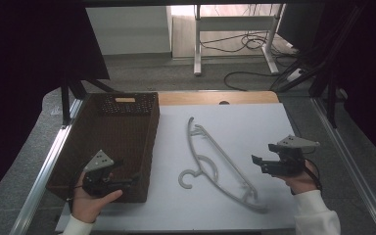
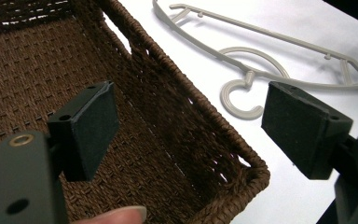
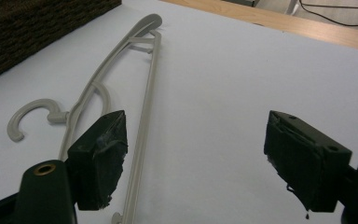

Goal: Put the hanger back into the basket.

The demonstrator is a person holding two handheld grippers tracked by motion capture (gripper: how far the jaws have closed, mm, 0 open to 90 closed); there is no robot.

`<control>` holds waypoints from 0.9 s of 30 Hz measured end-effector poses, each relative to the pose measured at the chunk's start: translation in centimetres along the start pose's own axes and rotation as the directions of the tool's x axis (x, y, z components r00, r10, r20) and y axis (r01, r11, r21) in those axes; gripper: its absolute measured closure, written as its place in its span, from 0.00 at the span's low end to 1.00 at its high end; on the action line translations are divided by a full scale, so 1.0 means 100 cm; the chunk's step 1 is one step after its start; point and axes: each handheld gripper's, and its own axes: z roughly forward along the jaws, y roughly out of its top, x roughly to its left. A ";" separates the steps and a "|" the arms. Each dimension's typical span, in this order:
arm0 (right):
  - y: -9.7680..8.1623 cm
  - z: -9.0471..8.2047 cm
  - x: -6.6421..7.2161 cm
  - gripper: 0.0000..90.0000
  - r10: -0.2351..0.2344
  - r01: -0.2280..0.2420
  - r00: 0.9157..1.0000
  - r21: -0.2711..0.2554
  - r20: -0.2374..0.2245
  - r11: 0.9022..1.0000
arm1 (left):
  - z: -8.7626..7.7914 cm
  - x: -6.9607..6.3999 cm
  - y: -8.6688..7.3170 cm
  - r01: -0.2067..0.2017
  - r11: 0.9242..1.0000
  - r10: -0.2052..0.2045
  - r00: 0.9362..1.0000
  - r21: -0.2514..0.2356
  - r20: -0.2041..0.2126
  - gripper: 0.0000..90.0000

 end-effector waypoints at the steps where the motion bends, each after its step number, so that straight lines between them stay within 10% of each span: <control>1: 0.000 0.000 0.000 0.24 0.001 -0.001 1.000 0.002 -0.001 1.000 | 0.001 0.000 0.001 0.000 1.000 0.000 1.000 -0.001 0.002 0.21; 13: -0.005 0.010 -0.009 0.33 0.010 -0.006 0.998 0.068 -0.060 0.998 | 0.000 0.002 0.001 0.015 1.000 -0.015 1.000 0.002 -0.012 0.21; 27: 0.002 0.009 0.000 0.37 -0.012 0.013 1.000 0.092 -0.011 0.996 | -0.009 0.006 0.003 0.035 0.999 -0.037 0.998 -0.038 -0.059 0.24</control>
